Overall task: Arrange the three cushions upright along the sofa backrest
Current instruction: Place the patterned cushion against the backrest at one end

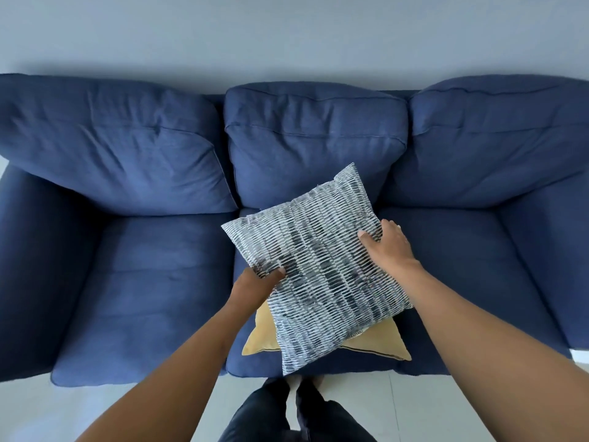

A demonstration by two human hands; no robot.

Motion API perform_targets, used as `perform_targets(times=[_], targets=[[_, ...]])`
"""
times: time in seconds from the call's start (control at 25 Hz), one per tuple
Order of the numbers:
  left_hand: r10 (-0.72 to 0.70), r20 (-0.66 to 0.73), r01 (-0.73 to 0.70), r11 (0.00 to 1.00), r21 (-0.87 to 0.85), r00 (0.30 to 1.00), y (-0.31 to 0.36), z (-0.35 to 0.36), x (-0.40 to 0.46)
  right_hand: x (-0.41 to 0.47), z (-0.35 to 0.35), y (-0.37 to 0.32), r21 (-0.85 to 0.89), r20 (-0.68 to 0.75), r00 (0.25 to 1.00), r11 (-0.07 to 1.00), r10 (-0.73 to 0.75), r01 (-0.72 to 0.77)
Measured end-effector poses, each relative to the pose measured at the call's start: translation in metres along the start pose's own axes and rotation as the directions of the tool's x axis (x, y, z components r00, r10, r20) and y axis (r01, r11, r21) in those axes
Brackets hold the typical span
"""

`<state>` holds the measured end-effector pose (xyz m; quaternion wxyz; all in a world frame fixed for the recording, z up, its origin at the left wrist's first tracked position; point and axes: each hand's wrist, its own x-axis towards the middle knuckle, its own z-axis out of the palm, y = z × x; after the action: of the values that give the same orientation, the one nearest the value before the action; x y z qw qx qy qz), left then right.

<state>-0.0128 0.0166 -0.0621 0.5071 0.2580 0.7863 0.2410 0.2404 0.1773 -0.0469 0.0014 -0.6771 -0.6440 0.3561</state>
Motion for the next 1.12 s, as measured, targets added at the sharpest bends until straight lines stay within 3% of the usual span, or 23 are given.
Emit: perform_targets(times=[0.28,0.48,0.92,1.12], targets=[[-0.110,0.029,0.114,0.965,-0.234,0.993,-0.008,0.013,0.003,0.008,0.000,0.007,0.229,0.155,0.986,0.969,0.055,-0.090],[-0.173,0.101,0.198,0.897,-0.395,0.980,0.001,0.019,-0.001,-0.002,-0.002,0.011,0.325,0.138,0.990,0.944,0.018,-0.063],[-0.067,0.126,0.132,0.764,-0.631,0.990,-0.010,-0.024,-0.048,-0.042,-0.018,-0.018,0.533,0.182,0.974,0.846,-0.133,0.016],[0.006,0.020,0.010,0.721,-0.693,1.000,-0.028,-0.080,-0.084,-0.085,0.001,-0.068,0.567,0.159,0.964,0.819,-0.212,0.087]])
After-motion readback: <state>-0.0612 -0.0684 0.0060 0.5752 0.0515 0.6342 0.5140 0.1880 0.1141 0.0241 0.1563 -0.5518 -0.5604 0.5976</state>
